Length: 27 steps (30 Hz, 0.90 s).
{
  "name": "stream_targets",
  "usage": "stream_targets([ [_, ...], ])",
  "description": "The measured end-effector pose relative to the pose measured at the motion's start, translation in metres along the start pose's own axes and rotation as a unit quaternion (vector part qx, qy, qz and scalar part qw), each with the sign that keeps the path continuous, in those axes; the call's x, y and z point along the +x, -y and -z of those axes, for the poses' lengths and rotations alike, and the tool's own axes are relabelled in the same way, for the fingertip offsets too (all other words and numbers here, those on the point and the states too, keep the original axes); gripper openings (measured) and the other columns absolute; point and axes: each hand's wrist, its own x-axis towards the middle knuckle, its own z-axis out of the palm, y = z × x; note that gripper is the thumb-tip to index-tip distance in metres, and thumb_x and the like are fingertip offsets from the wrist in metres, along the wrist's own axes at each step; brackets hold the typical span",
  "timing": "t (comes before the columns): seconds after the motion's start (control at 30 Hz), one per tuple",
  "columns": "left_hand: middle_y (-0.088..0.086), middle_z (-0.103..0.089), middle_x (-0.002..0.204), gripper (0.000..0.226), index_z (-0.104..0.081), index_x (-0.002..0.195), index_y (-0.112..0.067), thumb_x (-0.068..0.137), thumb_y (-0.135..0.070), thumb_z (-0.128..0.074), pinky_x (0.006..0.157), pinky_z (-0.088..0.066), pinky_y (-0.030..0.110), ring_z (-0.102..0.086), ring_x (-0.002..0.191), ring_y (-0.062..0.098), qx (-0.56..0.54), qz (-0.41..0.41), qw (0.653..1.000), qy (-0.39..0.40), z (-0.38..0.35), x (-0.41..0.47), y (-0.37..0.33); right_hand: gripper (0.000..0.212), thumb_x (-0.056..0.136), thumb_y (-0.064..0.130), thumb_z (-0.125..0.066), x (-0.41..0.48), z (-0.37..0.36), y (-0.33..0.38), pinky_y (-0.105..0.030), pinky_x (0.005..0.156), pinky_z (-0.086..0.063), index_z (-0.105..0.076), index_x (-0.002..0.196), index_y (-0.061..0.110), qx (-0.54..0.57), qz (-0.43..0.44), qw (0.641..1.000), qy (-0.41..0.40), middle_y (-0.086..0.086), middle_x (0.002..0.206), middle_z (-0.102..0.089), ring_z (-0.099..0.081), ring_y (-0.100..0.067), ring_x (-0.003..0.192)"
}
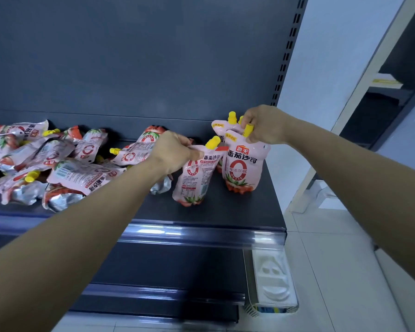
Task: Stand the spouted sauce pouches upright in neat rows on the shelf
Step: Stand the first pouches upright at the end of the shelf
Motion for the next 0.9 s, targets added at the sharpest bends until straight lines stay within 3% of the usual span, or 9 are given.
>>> stream_targets([
  [0.1,0.007,-0.062,0.065,0.017,-0.064,0.072,-0.004,0.078,-0.018,-0.073,0.052,-0.048,0.022,-0.056,0.054,0.017,0.017,-0.014,1.0,0.008,-0.003,-0.002,-0.006,0.039,0.082,0.011,-0.069,-0.003,0.005,0.001,-0.026,0.078,-0.036,-0.06,0.12,0.01,0.008,0.004,1.0,-0.008,-0.008,0.124,-0.058,-0.052,-0.023,0.101],
  [0.17,0.011,-0.064,0.07,0.017,-0.056,0.071,-0.008,0.082,-0.015,-0.066,0.051,-0.054,0.024,-0.063,0.059,0.023,0.012,-0.023,1.0,0.017,-0.008,-0.006,-0.012,0.038,0.083,0.01,-0.068,-0.005,0.008,0.001,-0.026,0.078,-0.036,-0.06,0.121,0.01,0.005,0.006,1.0,-0.009,-0.007,0.12,-0.059,-0.051,-0.022,0.098],
  [0.27,0.015,-0.068,0.088,0.012,-0.05,0.093,-0.011,0.086,-0.014,-0.058,0.054,-0.058,0.035,-0.07,0.076,0.029,0.036,-0.023,0.998,0.044,-0.011,-0.013,-0.022,0.04,0.085,0.009,-0.065,-0.008,0.01,0.0,-0.026,0.078,-0.036,-0.058,0.124,0.008,0.002,0.008,1.0,0.002,-0.005,0.105,-0.058,-0.048,-0.019,0.093],
  [0.4,0.014,-0.067,0.091,0.063,-0.025,0.14,-0.022,0.085,-0.005,-0.052,0.068,-0.06,0.042,-0.071,0.075,0.026,-0.008,0.005,0.993,0.113,-0.016,-0.023,-0.038,0.04,0.086,0.009,-0.064,-0.01,0.014,-0.002,-0.027,0.081,-0.039,-0.058,0.125,0.007,0.014,0.004,1.0,0.005,-0.007,0.116,-0.062,-0.051,-0.019,0.095],
  [0.5,0.012,-0.063,0.094,0.076,-0.013,0.146,-0.03,0.085,-0.005,-0.05,0.07,-0.06,0.042,-0.068,0.074,0.022,-0.033,0.031,0.99,0.13,-0.024,-0.029,-0.047,0.038,0.086,0.009,-0.063,-0.012,0.017,-0.002,-0.027,0.08,-0.037,-0.059,0.123,0.008,0.018,0.008,1.0,0.005,-0.007,0.119,-0.062,-0.051,-0.019,0.097],
  [0.6,0.008,-0.057,0.082,0.071,-0.025,0.142,-0.034,0.083,-0.003,-0.05,0.07,-0.06,0.044,-0.063,0.069,0.021,-0.048,0.045,0.984,0.166,-0.03,-0.031,-0.054,0.035,0.087,0.012,-0.061,-0.014,0.019,-0.002,-0.026,0.081,-0.038,-0.059,0.121,0.01,0.031,0.011,0.999,0.004,-0.007,0.118,-0.064,-0.054,-0.021,0.102],
  [0.7,0.012,-0.057,0.087,0.048,-0.042,0.132,-0.021,0.086,-0.012,-0.055,0.072,-0.06,0.043,-0.062,0.068,0.021,-0.034,0.046,0.976,0.209,-0.032,-0.033,-0.058,0.032,0.088,0.012,-0.059,-0.018,0.02,-0.004,-0.025,0.083,-0.038,-0.06,0.12,0.009,0.038,0.014,0.999,0.003,-0.007,0.118,-0.064,-0.056,-0.022,0.105],
  [0.83,0.021,-0.066,0.091,0.037,-0.045,0.121,-0.018,0.089,-0.032,-0.06,0.082,-0.058,0.038,-0.069,0.081,0.027,-0.015,0.057,0.962,0.266,-0.031,-0.035,-0.063,0.033,0.087,0.009,-0.059,-0.022,0.022,-0.007,-0.025,0.083,-0.039,-0.06,0.12,0.009,0.037,0.015,0.999,0.006,-0.007,0.118,-0.064,-0.054,-0.021,0.101],
  [0.9,0.024,-0.067,0.101,0.035,-0.047,0.121,-0.014,0.091,-0.028,-0.057,0.088,-0.055,0.035,-0.069,0.093,0.027,-0.032,0.057,0.955,0.29,-0.029,-0.033,-0.064,0.035,0.086,0.007,-0.058,-0.024,0.022,-0.008,-0.025,0.082,-0.041,-0.06,0.12,0.009,0.036,0.015,0.999,0.007,-0.008,0.117,-0.064,-0.054,-0.021,0.098],
])
